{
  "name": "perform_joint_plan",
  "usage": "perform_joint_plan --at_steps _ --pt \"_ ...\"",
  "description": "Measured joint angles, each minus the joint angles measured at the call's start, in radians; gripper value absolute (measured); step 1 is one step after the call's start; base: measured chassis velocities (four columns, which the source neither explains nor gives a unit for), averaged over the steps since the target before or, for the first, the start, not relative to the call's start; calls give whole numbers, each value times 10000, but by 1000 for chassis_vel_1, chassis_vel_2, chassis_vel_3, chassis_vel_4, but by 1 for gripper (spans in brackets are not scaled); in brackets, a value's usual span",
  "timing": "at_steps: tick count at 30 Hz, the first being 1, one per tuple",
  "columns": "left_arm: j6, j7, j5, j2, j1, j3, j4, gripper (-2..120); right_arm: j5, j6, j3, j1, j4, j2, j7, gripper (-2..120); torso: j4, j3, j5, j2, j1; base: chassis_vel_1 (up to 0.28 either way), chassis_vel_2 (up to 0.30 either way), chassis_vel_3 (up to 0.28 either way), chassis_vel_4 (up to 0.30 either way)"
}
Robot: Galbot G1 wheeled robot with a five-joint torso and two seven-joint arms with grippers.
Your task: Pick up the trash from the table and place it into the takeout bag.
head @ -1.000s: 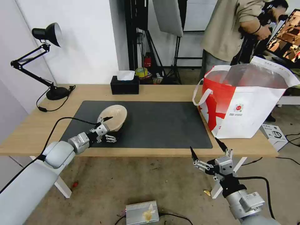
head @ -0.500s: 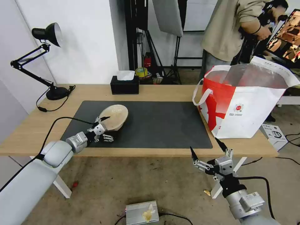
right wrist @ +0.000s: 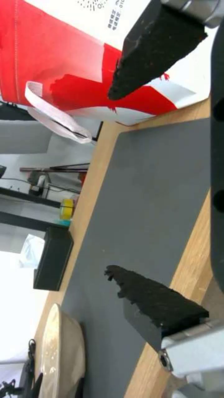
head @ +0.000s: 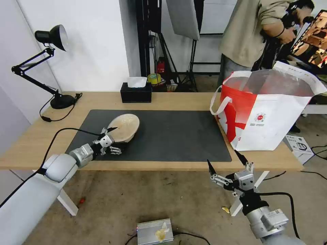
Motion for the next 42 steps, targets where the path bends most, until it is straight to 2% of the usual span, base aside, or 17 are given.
perform_joint_plan --at_steps 4,5,7,10,11,15,16,20,21,23,25,28,29,31,42 --pt "-34 9 12 -5 -69 44 63 99 0 0 0 0 0 0 0 100 0 0 0 1 0 0 0 0 0" --pt "-65 22 13 -15 -90 59 98 93 0 0 0 0 0 0 0 100 0 0 0 0 0 0 0 0 0" --pt "-100 42 17 -27 -108 73 142 90 0 0 0 0 1 0 0 100 0 0 0 0 0 0 0 0 0" --pt "-138 78 26 -54 -112 80 190 76 0 0 0 0 1 0 0 100 0 0 0 0 0 0 0 0 0" --pt "-138 78 26 -54 -112 80 190 76 0 0 0 0 1 0 0 100 0 0 0 0 0 0 0 0 0" --pt "-155 102 27 -41 -109 80 188 57 0 0 0 0 0 0 0 100 0 0 0 0 0 0 0 0 0" --pt "-155 102 27 -41 -109 80 188 57 0 0 0 0 0 0 0 100 0 0 0 0 0 0 0 0 0" --pt "-156 105 24 -18 -73 72 147 39 0 0 0 0 0 0 0 100 0 0 0 0 0 0 0 0 0" --pt "-156 105 24 -18 -73 72 147 39 0 0 0 0 0 0 0 100 0 0 0 0 0 0 0 0 0" --pt "-156 105 22 -17 -30 52 129 28 0 0 0 0 0 0 0 100 0 0 0 0 0 0 0 0 0" --pt "-156 105 22 -19 -7 40 121 25 0 0 0 0 0 0 0 100 0 0 0 0 0 0 0 0 0" --pt "-156 105 22 -41 54 -3 89 10 0 0 0 0 0 0 0 100 0 0 0 1 0 0 0 0 0" --pt "-156 105 22 -41 54 -3 89 10 0 0 0 0 0 0 0 100 0 0 0 1 0 0 0 0 0" --pt "-160 90 20 -40 85 -56 55 2 0 0 0 0 1 0 0 100 0 -1 2 1 0 0 0 0 0" --pt "-160 98 0 -20 247 -211 -84 1 0 0 0 0 0 0 0 100 0 -1 1 0 0 0 0 0 0"
